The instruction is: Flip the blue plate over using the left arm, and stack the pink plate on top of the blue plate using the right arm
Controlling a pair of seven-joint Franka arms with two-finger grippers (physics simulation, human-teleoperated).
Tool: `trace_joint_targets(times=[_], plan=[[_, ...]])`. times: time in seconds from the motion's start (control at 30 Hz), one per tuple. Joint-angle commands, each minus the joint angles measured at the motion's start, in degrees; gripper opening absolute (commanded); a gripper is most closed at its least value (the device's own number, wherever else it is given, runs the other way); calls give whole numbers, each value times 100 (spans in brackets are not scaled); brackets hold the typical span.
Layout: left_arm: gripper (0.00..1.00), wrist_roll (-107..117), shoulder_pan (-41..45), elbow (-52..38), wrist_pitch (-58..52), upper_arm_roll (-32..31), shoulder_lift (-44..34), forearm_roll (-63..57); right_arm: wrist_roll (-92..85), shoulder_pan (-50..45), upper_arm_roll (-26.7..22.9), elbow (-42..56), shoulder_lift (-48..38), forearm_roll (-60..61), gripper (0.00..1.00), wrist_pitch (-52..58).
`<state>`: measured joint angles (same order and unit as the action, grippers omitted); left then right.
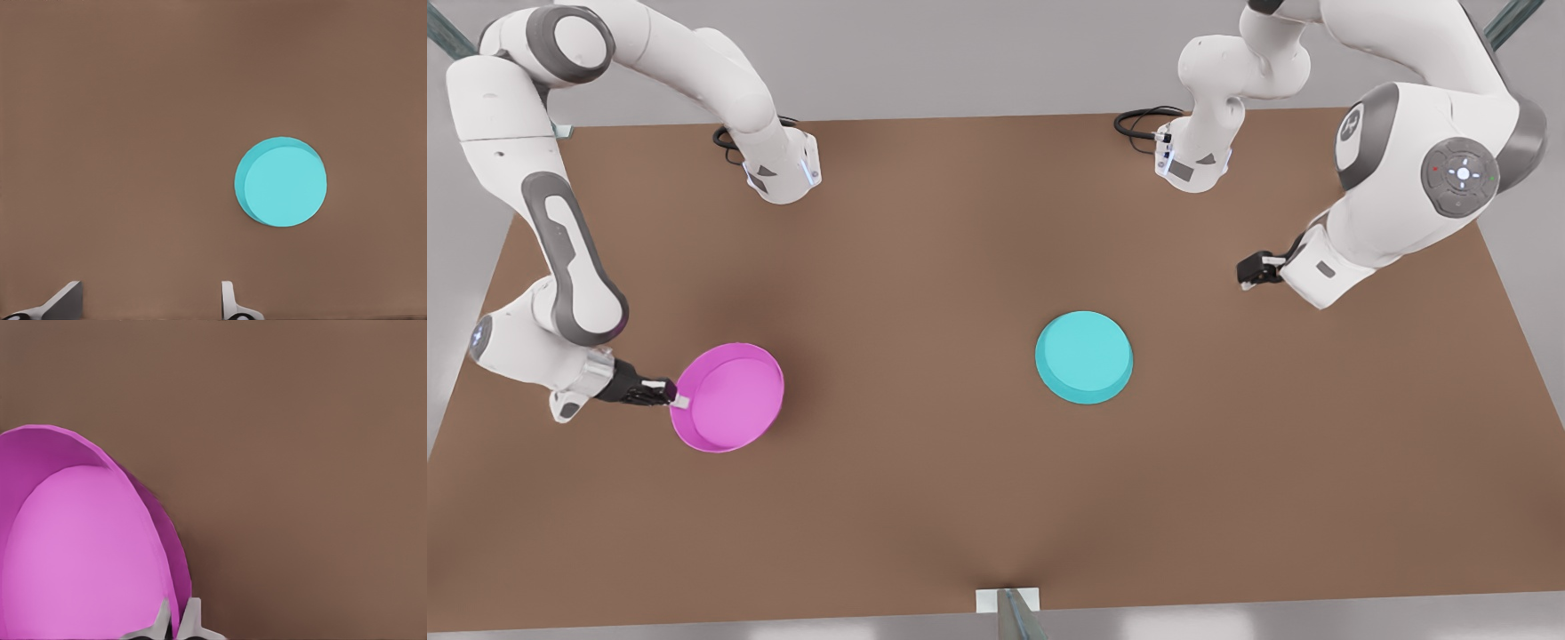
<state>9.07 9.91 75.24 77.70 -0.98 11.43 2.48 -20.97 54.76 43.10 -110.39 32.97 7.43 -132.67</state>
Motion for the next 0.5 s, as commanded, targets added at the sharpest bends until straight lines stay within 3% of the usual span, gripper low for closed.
trace_joint_targets(times=[0.0,0.17,0.27,0.47], plan=[[100,7,19,0,0,-7,8,-11,58,-70,-12,0,-36,-14,21,-14],[100,51,20,-9,0,1,26,-11,417,-1194,-187,0,-203,531,21,-286],[100,51,20,0,0,1,26,-11,550,-2284,-653,44,-344,1181,21,-479],[100,51,20,0,0,1,26,-11,840,-4772,-2103,299,-502,2447,21,-646]])
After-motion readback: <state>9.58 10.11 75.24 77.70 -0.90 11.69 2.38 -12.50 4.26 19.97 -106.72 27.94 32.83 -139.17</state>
